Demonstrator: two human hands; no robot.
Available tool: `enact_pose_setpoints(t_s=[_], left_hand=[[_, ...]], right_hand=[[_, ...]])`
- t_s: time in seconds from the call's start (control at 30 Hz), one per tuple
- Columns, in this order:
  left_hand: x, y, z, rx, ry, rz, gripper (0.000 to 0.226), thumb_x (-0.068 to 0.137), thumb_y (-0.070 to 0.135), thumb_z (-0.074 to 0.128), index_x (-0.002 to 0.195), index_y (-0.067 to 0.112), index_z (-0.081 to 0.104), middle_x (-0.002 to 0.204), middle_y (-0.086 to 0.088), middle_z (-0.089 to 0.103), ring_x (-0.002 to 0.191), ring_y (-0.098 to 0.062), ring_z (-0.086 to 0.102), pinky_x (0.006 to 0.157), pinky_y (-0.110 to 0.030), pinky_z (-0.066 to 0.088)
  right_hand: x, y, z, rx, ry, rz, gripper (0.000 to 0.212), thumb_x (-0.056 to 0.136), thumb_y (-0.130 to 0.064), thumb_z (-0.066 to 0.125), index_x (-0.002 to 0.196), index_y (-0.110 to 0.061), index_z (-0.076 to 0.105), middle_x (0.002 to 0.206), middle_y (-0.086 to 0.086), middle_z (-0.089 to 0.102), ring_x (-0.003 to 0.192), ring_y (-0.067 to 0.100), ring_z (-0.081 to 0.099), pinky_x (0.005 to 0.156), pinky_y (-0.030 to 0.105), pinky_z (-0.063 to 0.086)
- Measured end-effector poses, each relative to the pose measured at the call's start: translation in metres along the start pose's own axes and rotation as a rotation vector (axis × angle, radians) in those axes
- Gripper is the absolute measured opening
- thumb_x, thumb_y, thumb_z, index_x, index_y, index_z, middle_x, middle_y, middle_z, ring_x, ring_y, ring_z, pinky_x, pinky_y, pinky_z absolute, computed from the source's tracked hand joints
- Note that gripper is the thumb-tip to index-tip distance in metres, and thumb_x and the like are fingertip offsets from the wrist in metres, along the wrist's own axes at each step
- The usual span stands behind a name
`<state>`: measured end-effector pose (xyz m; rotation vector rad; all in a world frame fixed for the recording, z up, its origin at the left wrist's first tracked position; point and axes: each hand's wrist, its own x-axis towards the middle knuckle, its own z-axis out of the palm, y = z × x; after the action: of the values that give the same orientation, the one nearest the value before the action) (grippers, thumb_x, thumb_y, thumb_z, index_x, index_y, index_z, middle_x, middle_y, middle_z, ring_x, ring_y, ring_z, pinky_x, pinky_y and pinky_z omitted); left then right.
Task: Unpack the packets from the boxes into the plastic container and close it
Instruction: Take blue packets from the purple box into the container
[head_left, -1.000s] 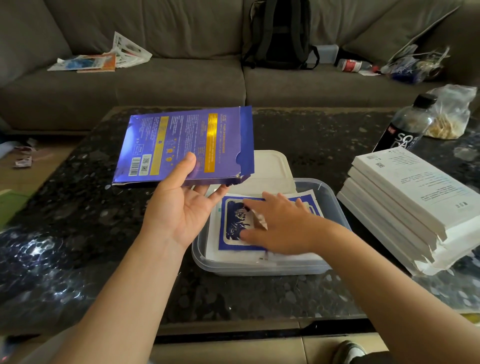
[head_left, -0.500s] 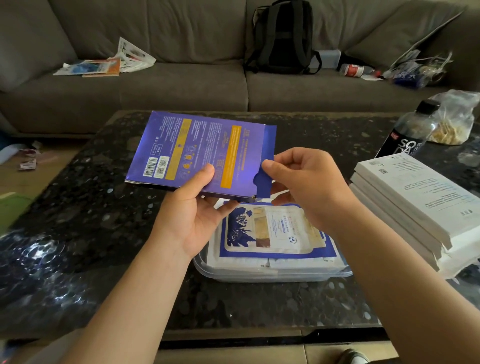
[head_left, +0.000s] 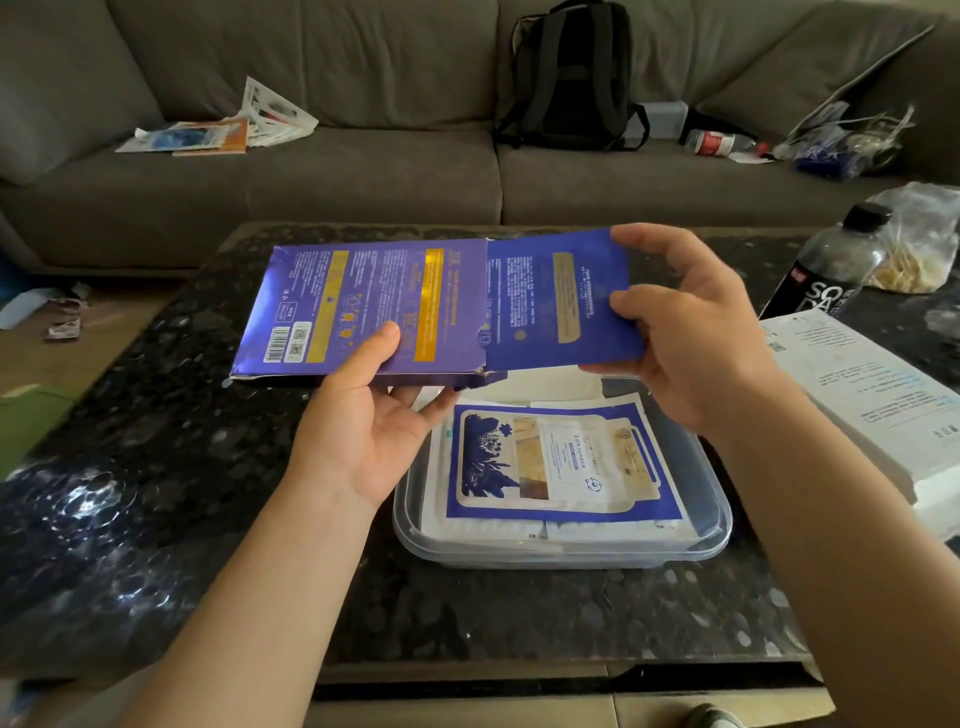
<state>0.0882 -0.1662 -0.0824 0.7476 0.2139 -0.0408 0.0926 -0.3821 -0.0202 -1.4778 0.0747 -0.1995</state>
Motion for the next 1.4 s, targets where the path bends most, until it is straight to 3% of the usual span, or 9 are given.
enact_pose_setpoints(t_s=[0.17, 0.33, 0.5, 0.67, 0.83, 1.0, 1.17, 1.3, 1.4], left_hand=[[0.003, 0.003, -0.003, -0.021, 0.009, -0.014, 0.054, 0.096, 0.018, 0.066, 0.148, 0.017, 0.05, 0.129, -0.009, 0.073, 0.112, -0.026, 0.074, 0.085, -0.052, 0.06], [0.008, 0.005, -0.009, -0.045, 0.015, -0.066, 0.019, 0.097, 0.018, 0.066, 0.114, 0.018, 0.059, 0.108, -0.003, 0.079, 0.101, -0.024, 0.078, 0.074, -0.048, 0.062], [0.007, 0.004, -0.007, -0.032, -0.002, -0.061, 0.03, 0.097, 0.019, 0.066, 0.126, 0.017, 0.058, 0.125, -0.009, 0.075, 0.109, -0.027, 0.076, 0.078, -0.051, 0.064], [0.008, 0.006, -0.009, -0.047, 0.008, -0.039, 0.029, 0.098, 0.022, 0.066, 0.125, 0.018, 0.056, 0.123, -0.009, 0.076, 0.106, -0.025, 0.077, 0.087, -0.052, 0.059], [0.012, 0.011, -0.015, -0.088, 0.008, 0.001, 0.037, 0.095, 0.024, 0.07, 0.126, 0.019, 0.05, 0.129, -0.009, 0.073, 0.114, -0.028, 0.074, 0.086, -0.051, 0.061], [0.013, 0.012, -0.015, -0.103, 0.027, 0.036, 0.036, 0.096, 0.024, 0.069, 0.126, 0.019, 0.051, 0.13, -0.01, 0.073, 0.113, -0.029, 0.074, 0.088, -0.052, 0.059], [0.011, 0.013, -0.013, -0.117, 0.032, 0.046, 0.034, 0.097, 0.022, 0.069, 0.126, 0.017, 0.052, 0.125, -0.009, 0.075, 0.11, -0.027, 0.075, 0.095, -0.055, 0.056], [0.01, 0.014, -0.013, -0.124, 0.015, 0.05, 0.035, 0.097, 0.021, 0.069, 0.126, 0.017, 0.05, 0.127, -0.009, 0.074, 0.112, -0.027, 0.074, 0.1, -0.057, 0.054], [0.01, 0.014, -0.013, -0.135, 0.012, 0.05, 0.035, 0.097, 0.02, 0.069, 0.126, 0.017, 0.05, 0.126, -0.009, 0.075, 0.113, -0.028, 0.074, 0.102, -0.059, 0.052]], right_hand=[[0.002, -0.003, -0.013, -0.067, -0.074, 0.015, 0.04, 0.1, 0.006, 0.038, 0.109, -0.009, 0.073, 0.104, 0.01, 0.075, 0.096, 0.024, 0.075, 0.068, 0.041, 0.063], [0.004, 0.009, -0.027, -0.597, -0.113, -0.481, 0.021, 0.093, -0.022, 0.06, 0.112, -0.023, 0.07, 0.111, -0.014, 0.066, 0.109, -0.006, 0.064, 0.071, 0.019, 0.061], [0.012, 0.011, -0.03, -0.69, 0.043, -0.691, 0.005, 0.091, -0.013, 0.071, 0.095, -0.016, 0.07, 0.131, -0.003, 0.057, 0.123, 0.013, 0.058, 0.097, 0.024, 0.052], [0.002, -0.008, -0.032, -0.491, 0.217, -0.671, 0.012, 0.097, -0.02, 0.063, 0.088, -0.014, 0.059, 0.073, 0.0, 0.058, 0.066, 0.015, 0.053, 0.056, 0.04, 0.044], [-0.007, -0.021, -0.034, -0.293, 0.309, -0.386, 0.022, 0.101, -0.017, 0.056, 0.08, -0.026, 0.053, 0.081, -0.004, 0.067, 0.077, 0.014, 0.073, 0.062, 0.042, 0.063], [-0.009, -0.007, -0.021, -0.012, 0.255, -0.012, 0.02, 0.102, -0.019, 0.057, 0.082, -0.017, 0.056, 0.065, -0.003, 0.067, 0.061, 0.013, 0.071, 0.058, 0.035, 0.059], [-0.022, 0.02, -0.001, -0.004, 0.217, 0.24, 0.013, 0.101, -0.026, 0.059, 0.096, -0.014, 0.062, 0.086, 0.005, 0.073, 0.076, 0.021, 0.076, 0.07, 0.045, 0.062], [-0.028, 0.032, 0.004, -0.169, 0.27, 0.398, 0.011, 0.103, -0.028, 0.054, 0.11, -0.022, 0.059, 0.098, 0.004, 0.069, 0.083, 0.022, 0.071, 0.061, 0.039, 0.063], [-0.027, 0.03, -0.005, -0.705, 0.246, 0.358, 0.016, 0.1, -0.03, 0.056, 0.096, -0.017, 0.063, 0.089, 0.004, 0.067, 0.073, 0.016, 0.065, 0.055, 0.03, 0.054]])
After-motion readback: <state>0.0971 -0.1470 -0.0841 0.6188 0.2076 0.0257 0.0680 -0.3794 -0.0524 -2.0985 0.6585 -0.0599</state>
